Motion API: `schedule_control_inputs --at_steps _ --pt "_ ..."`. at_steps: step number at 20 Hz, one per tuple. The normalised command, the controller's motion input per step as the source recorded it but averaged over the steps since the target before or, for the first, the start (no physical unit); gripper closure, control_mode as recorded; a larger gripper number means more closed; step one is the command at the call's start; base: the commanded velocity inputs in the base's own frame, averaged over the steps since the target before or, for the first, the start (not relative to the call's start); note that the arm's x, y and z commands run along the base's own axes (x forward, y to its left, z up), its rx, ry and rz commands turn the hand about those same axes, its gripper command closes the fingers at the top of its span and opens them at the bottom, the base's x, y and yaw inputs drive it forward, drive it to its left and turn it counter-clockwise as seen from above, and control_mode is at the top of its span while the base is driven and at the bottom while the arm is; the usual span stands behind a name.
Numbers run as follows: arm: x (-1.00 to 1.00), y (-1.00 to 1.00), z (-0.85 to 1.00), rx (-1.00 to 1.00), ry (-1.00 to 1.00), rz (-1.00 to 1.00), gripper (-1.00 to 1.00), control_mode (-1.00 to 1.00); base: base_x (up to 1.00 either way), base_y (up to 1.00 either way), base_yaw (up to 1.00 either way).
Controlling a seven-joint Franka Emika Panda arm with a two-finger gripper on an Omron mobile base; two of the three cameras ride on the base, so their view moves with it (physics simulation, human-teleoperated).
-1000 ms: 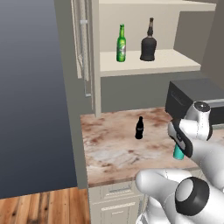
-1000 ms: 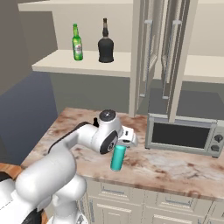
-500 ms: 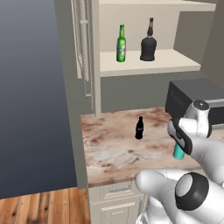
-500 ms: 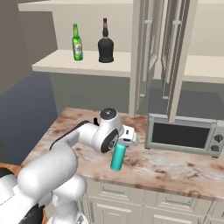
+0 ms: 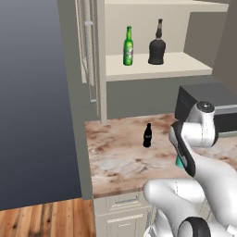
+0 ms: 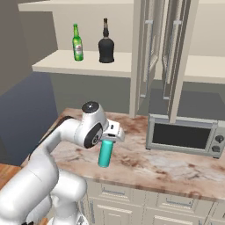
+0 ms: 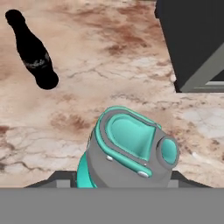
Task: Sort all alcoholic drinks to one cabinet, and non-alcoholic drinks to the other.
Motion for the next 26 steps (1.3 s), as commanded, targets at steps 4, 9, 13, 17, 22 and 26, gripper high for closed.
schedule_control_inputs --at_steps 4,9,13,17,22,26 --pt "-0.27 0.42 0.88 0.0 -0.08 0.0 1.0 -1.0 0.0 0.0 0.0" --pt "-0.28 0.18 0.85 -0.01 -0.1 0.0 1.0 -1.0 0.0 0.0 0.0" --pt "-0.32 0.02 0.72 -0.02 -0.15 0.0 1.0 -1.0 0.0 0.0 0.0" --pt "-0.26 0.01 0.68 0.0 -0.08 0.0 1.0 -1.0 0.0 0.0 0.0" --pt "-0.01 0.14 0.71 0.0 0.0 0.0 1.0 -1.0 0.0 0.0 0.0" --pt "0.0 0.23 0.53 0.0 0.0 0.0 1.0 -1.0 0.0 0.0 0.0"
